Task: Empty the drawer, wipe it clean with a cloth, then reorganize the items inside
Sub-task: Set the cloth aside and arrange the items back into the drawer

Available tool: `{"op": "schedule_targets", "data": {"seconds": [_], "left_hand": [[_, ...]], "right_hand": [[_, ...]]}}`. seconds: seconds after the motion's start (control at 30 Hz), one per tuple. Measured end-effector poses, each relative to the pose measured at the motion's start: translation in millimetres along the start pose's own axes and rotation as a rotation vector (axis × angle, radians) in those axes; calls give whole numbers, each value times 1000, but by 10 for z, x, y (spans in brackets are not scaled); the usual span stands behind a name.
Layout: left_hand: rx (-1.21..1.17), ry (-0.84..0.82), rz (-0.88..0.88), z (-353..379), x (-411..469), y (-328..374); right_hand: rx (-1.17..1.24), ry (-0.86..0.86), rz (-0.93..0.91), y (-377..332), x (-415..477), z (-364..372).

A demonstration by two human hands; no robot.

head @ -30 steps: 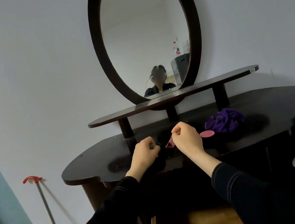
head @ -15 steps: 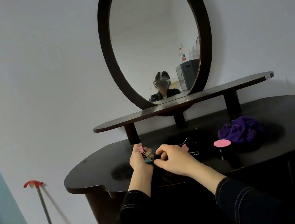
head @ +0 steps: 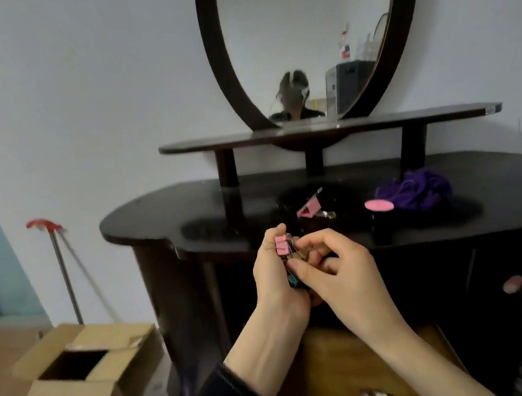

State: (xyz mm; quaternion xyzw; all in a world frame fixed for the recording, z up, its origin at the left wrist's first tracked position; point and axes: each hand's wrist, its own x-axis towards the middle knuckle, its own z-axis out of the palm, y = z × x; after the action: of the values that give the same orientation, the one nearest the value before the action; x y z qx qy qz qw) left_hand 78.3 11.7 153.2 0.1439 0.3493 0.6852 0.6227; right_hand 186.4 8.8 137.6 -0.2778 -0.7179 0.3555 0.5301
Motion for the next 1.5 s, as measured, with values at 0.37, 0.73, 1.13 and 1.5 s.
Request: {"op": "schedule_targets", "data": {"seconds": [0.37, 0.73, 1.13, 1.5], "left_hand": [[-63, 60, -528, -1155, 166, -1391], [94, 44, -808, -1671, 780, -1653], [207, 80, -841, -1774, 937, -1601], [245, 210, -665, -1876, 1083, -1518]], "right_hand": [[-245, -355, 568, 1235, -910, -126], [-286, -553, 704, 2099, -958, -173], [-70, -602, 756, 2116, -958, -199], [-158, -925, 834, 2262, -1111, -398]]}}
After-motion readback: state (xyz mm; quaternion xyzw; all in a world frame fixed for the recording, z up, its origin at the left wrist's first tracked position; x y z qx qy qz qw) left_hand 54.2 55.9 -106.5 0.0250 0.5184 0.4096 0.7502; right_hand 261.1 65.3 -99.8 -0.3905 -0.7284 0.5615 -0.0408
